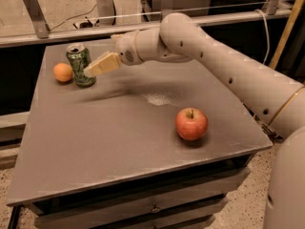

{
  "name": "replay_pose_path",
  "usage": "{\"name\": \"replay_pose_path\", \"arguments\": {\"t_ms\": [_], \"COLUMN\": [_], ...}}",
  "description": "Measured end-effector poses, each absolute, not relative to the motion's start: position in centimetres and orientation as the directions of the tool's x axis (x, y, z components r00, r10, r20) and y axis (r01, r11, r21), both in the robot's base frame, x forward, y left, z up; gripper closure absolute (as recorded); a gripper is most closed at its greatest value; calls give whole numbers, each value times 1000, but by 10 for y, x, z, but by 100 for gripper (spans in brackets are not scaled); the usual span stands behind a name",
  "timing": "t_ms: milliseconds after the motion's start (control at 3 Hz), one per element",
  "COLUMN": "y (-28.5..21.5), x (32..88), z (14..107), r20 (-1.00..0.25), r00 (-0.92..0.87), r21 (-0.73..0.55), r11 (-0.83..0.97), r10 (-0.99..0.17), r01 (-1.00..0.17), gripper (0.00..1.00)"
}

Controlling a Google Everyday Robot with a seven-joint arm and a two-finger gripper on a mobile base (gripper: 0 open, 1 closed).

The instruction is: Move green can near orange

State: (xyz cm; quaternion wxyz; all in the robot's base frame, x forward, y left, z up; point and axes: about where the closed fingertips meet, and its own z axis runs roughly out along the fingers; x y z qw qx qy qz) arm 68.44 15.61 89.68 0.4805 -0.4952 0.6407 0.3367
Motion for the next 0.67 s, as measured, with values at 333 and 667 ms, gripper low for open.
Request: {"name": "replay_pose_path", "arguments": {"t_ms": [333,667], "y": [84,64], "x": [702,708], "z": [928,938], "r20": [-933,-928], "r00": [-19,-11], "r21": [-119,-138], "r11": [358,373], "r10": [-359,-372], "r01": [-926,-917], "gripper": [0,0]}}
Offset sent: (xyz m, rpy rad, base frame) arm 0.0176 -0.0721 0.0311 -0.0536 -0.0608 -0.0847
